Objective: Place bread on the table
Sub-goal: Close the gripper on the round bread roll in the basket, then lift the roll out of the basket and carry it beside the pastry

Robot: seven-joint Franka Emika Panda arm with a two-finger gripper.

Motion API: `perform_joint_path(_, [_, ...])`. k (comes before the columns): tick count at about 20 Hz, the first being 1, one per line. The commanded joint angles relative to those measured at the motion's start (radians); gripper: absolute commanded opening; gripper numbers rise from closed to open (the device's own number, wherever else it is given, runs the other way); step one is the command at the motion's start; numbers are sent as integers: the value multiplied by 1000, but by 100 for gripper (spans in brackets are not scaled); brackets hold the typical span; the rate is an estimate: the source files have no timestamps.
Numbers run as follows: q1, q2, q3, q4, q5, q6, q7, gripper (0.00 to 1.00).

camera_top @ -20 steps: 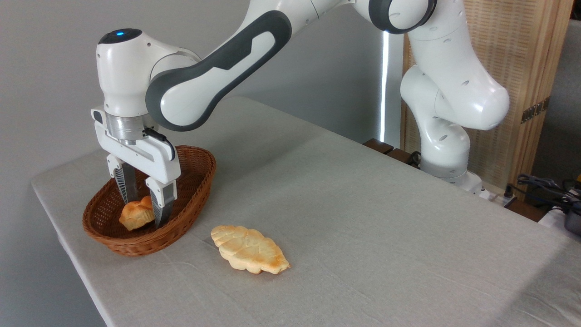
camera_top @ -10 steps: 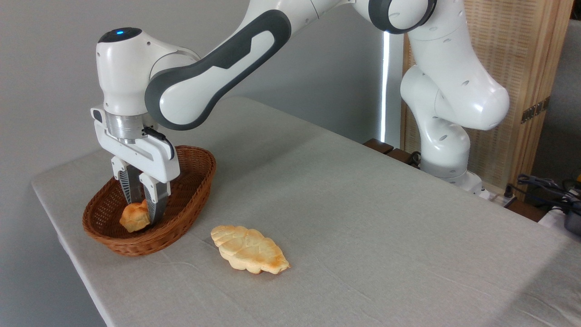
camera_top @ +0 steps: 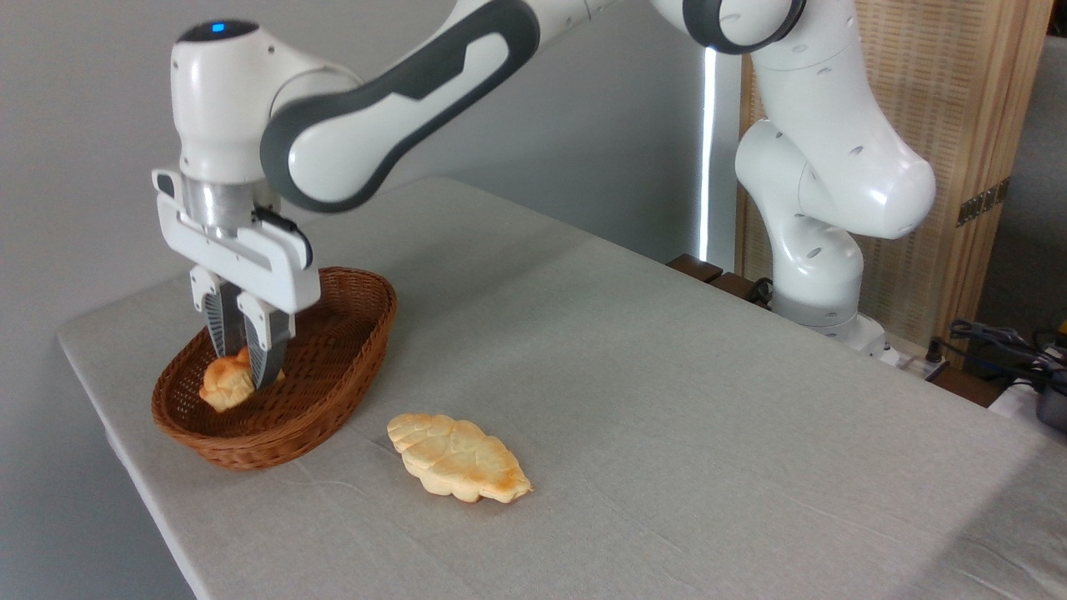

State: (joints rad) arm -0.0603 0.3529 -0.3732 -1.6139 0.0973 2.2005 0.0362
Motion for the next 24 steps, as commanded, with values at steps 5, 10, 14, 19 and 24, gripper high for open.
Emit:
perform_joint_path(5, [42,-158,34,-23,-19,-223,83,47])
perform_joint_path(10, [60,-268,94,-98,-22,-360,284,50])
perform_joint_path(14, [60,-394,134,-263,-24,-366,457,50])
perform_joint_path(19, [60,-466,137,-437,-21,-366,533,100])
perform_joint_path(24, [56,-460,134,-455,-21,-372,533,100])
